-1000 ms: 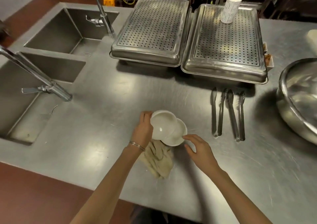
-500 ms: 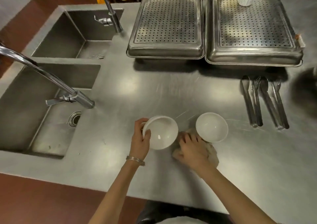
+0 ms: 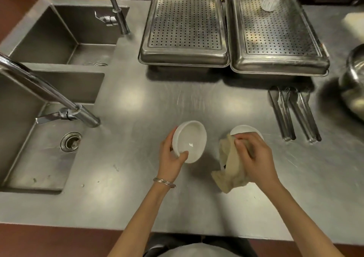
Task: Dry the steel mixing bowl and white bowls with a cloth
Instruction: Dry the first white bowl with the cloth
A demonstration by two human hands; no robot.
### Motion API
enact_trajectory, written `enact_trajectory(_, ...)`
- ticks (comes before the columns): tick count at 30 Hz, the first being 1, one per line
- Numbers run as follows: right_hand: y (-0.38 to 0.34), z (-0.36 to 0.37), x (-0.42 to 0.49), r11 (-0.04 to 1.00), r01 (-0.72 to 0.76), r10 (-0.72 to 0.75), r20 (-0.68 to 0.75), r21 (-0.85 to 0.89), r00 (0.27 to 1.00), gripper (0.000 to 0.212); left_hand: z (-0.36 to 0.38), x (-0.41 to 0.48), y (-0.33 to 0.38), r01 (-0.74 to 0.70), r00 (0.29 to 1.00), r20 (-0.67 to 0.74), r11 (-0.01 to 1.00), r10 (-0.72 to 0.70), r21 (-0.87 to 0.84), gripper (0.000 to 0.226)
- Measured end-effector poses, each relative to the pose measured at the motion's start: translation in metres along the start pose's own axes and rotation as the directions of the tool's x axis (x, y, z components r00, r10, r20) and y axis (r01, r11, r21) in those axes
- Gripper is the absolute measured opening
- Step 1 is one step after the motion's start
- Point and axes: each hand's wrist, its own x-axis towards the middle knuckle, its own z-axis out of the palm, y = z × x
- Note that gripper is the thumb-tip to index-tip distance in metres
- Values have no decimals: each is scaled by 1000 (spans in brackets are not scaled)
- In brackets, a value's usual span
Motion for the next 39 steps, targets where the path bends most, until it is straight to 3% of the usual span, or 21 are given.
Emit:
enact_trajectory(3, -12, 22, 3, 997, 68, -67, -35, 24, 997, 12, 8, -5, 9, -22, 1000, 6, 994, 23, -104, 71)
enact_trajectory(6, -14, 55, -1, 1000, 20, -20, -14, -12, 1000, 13, 16, -10, 14, 35, 999, 19, 976, -32, -217, 74)
enact_trajectory(9, -2, 64, -13, 979, 68, -50, 102, -190, 993, 28, 16, -8, 14, 132, 991, 29, 946, -129, -296, 76)
enact_trajectory(13, 1, 44, -21, 993, -5, 37, 268, -118, 963, 34, 10, -3, 13, 224, 975, 94, 904, -204, -364, 65)
enact_trajectory(15, -4, 32, -18, 992, -52, 78, 228, -118, 971, 35, 9, -4, 15, 207, 977, 127, 921, -174, -330, 61)
enact_trajectory(18, -14, 21, -7, 978, 30, -11, 96, -207, 995, 29, 11, -5, 17, 188, 980, 118, 936, -160, -298, 59)
enact_trajectory(22, -10, 30, 1, 939, 96, -57, 125, -329, 991, 12, 10, -8, 14, 213, 976, 118, 927, -185, -308, 55)
enact_trajectory(25, 6, 32, 1, 841, 197, -156, 123, -504, 980, 12, 6, -11, 12, 198, 979, 104, 931, -174, -307, 48)
enact_trajectory(31, -21, 44, -1, 932, 220, -224, 22, -287, 974, 14, 1, -14, 13, 148, 986, 108, 958, -125, -244, 48)
enact_trajectory(36, -3, 75, 3, 723, 454, -437, 164, -520, 884, 7, 3, -19, 11, 83, 995, 64, 981, -73, -173, 38)
enact_trajectory(39, 8, 81, -7, 626, 489, -364, 327, -607, 872, 37, 3, -18, 7, 45, 998, 46, 989, -39, -139, 37)
